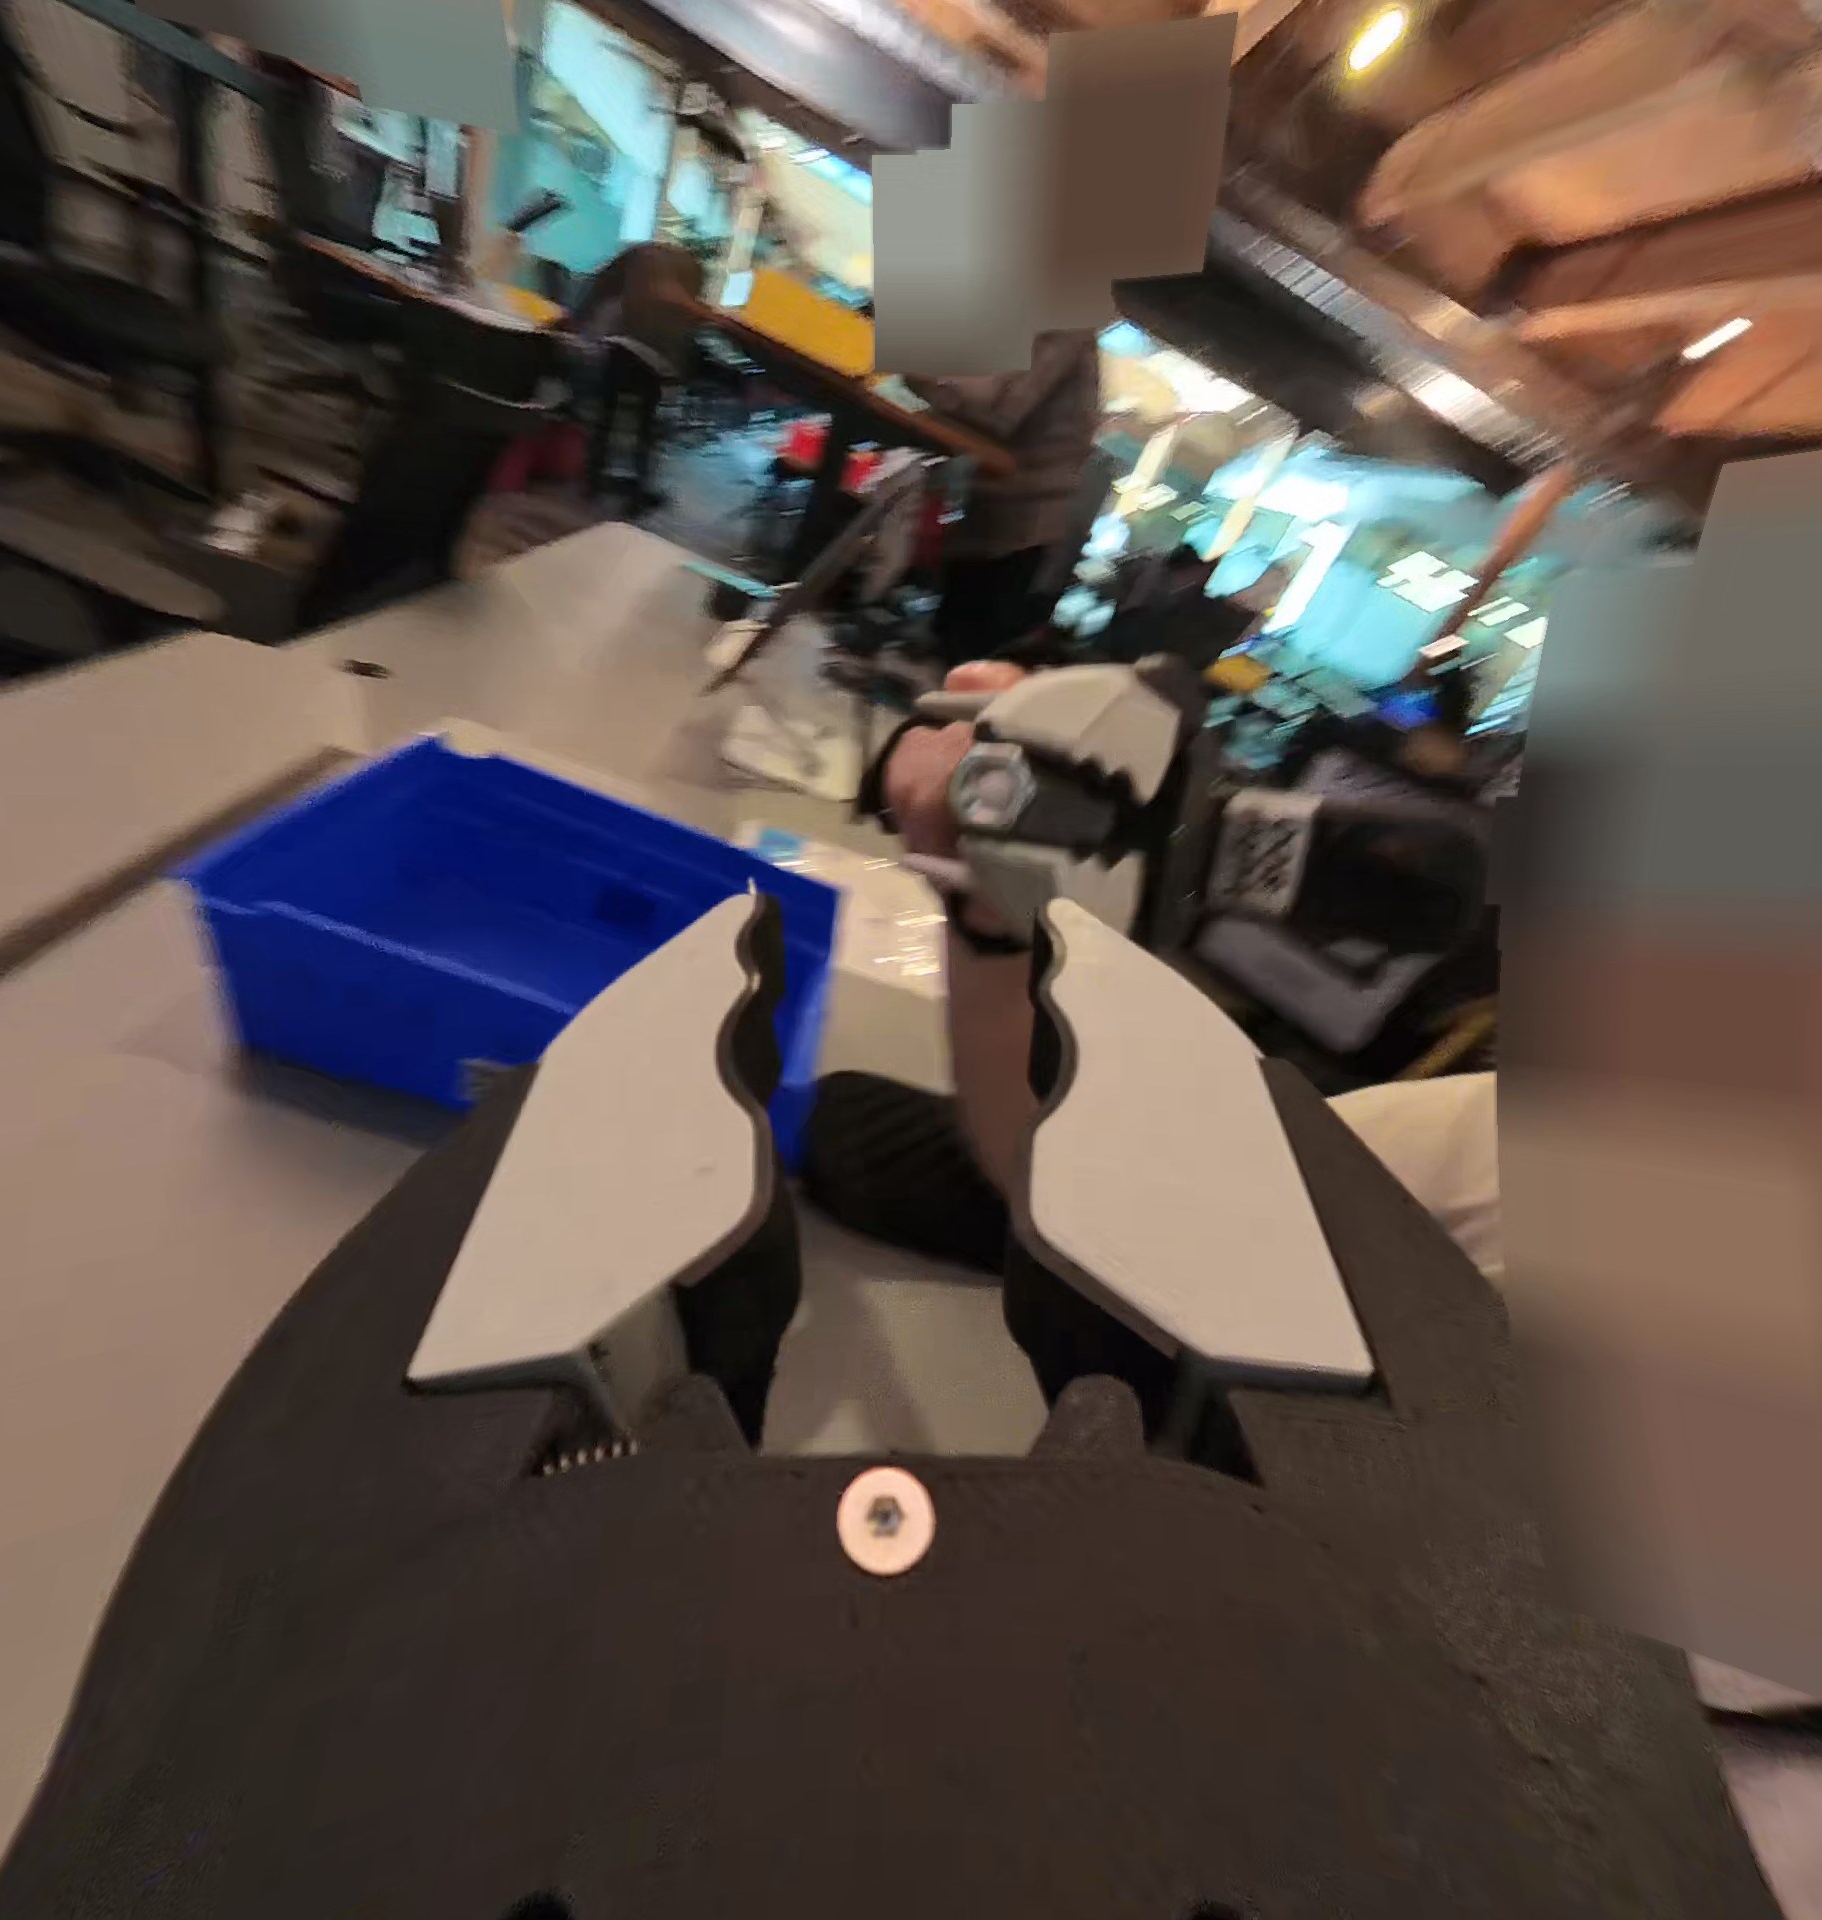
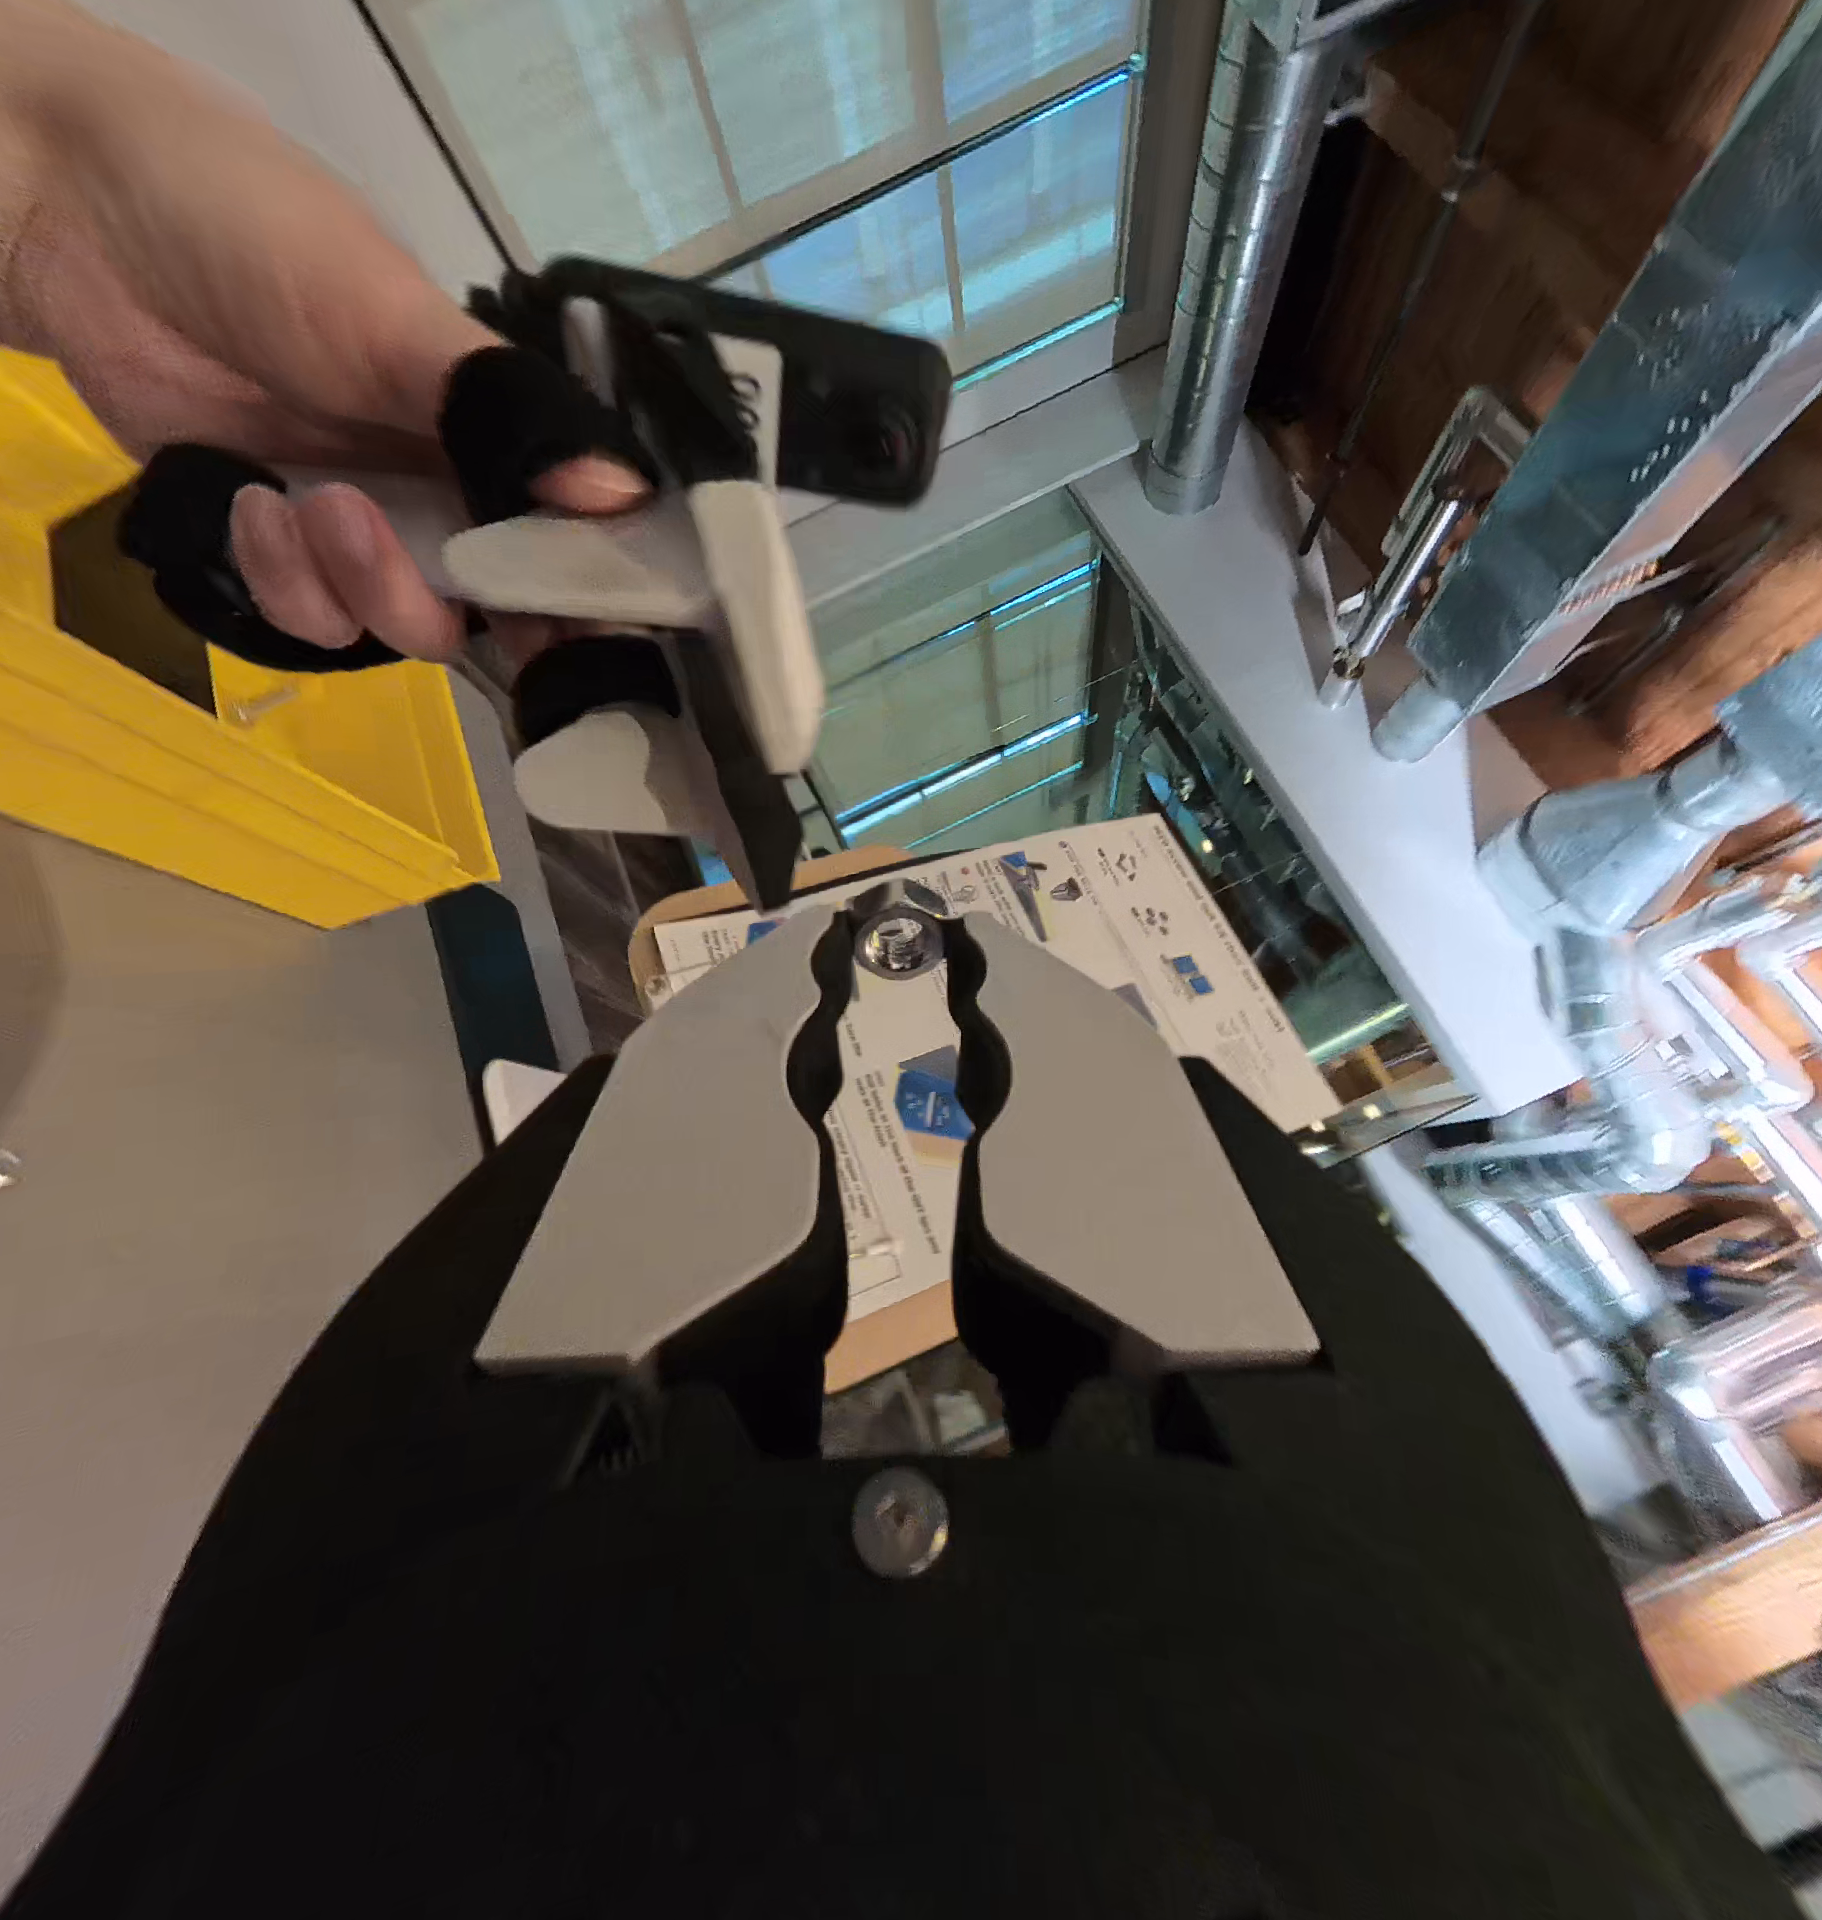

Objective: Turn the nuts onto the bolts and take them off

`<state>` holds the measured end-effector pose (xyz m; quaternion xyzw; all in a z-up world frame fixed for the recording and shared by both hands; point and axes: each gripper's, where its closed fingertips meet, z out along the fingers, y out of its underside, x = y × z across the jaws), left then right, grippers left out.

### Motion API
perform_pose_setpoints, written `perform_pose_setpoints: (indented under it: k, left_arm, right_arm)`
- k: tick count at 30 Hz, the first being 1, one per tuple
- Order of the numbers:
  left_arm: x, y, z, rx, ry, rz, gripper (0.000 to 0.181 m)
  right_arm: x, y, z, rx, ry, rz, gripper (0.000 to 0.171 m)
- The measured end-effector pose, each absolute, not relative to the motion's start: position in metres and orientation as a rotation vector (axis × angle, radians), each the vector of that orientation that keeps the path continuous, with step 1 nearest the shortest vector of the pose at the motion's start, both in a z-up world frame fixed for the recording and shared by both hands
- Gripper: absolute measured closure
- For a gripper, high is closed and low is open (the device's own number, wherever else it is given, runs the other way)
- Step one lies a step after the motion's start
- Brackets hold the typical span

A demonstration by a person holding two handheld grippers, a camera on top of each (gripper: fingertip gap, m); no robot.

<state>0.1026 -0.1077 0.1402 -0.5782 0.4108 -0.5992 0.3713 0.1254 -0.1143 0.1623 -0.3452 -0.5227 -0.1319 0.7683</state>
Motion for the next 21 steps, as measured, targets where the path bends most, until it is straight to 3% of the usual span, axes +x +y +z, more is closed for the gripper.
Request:
perform_pose_setpoints:
  k: [6, 10, 16, 21]
  left_arm:
    - [0.076, -0.089, 0.103, -1.589, 1.054, -0.825, 0.131]
    - [0.066, -0.081, 0.009, -1.88, 1.029, -0.66, 0.128]
    - [0.053, -0.052, -0.097, -2.081, 0.68, -0.595, 0.153]
    - [0.055, -0.05, -0.149, -2.239, 0.784, -0.45, 0.142]
  right_arm:
    - [0.182, -0.121, 0.204, -0.837, -0.9, 0.08, 0.153]
    - [0.224, -0.129, 0.228, -0.827, -0.744, 0.336, 0.153]
    - [0.26, -0.131, 0.233, -0.815, -0.667, 0.325, 0.153]
    - [0.27, -0.133, 0.235, -0.806, -0.638, 0.369, 0.153]
